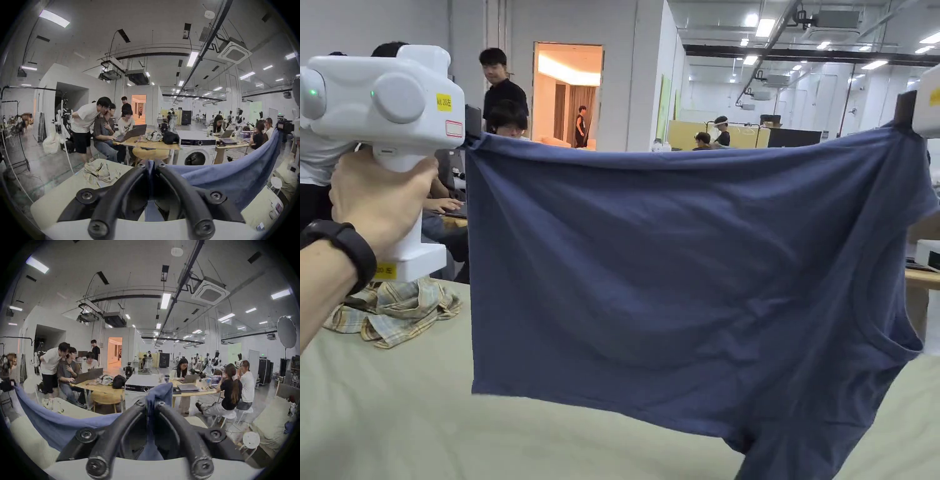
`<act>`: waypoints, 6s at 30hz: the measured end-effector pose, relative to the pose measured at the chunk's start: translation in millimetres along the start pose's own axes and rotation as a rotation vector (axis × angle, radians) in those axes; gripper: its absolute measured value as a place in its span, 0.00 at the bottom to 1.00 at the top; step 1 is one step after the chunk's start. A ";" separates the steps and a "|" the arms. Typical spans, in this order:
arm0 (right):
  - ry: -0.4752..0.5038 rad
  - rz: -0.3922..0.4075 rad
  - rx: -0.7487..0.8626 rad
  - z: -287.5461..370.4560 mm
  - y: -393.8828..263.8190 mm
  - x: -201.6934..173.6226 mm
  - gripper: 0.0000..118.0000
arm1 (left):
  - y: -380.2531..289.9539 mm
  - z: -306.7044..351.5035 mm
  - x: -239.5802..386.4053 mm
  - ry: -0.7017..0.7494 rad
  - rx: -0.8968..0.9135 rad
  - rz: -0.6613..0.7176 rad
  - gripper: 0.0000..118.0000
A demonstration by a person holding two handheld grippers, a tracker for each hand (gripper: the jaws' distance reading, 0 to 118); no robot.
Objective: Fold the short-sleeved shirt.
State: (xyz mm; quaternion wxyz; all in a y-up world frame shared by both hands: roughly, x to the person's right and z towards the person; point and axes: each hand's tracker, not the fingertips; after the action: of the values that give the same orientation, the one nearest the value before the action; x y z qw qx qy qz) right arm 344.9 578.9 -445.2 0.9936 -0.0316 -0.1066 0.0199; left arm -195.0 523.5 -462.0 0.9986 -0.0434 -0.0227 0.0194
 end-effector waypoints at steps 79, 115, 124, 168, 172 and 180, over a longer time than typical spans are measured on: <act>0.274 0.012 -0.440 310.0 -437.7 -9.0 0.00 | -428.1 298.0 -75.9 -0.106 -0.625 0.095 0.41; 0.120 -0.087 -0.683 328.8 -499.6 60.4 0.03 | -450.7 271.3 -42.7 -0.156 -0.734 0.134 0.01; 0.141 -0.119 -0.571 185.5 -435.1 62.3 0.03 | -364.8 164.0 -39.4 -0.139 -0.516 0.073 0.01; 0.244 -0.099 -0.345 270.2 -417.4 -11.7 0.00 | -363.8 192.7 -25.3 -0.140 -0.423 0.131 0.29; 0.246 -0.101 -0.359 274.9 -423.8 -8.2 0.00 | -396.4 144.3 -33.7 -0.111 -0.589 0.121 0.53; 0.172 -0.076 -0.426 273.8 -436.3 22.1 0.00 | -449.0 83.9 -32.0 -0.075 -0.818 0.117 0.28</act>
State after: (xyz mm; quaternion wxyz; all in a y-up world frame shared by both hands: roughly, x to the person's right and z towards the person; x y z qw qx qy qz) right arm 322.4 160.9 -144.2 0.9700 -0.2380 -0.0244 -0.0430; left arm -214.3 82.4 -340.6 0.8948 -0.4369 -0.0625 0.0670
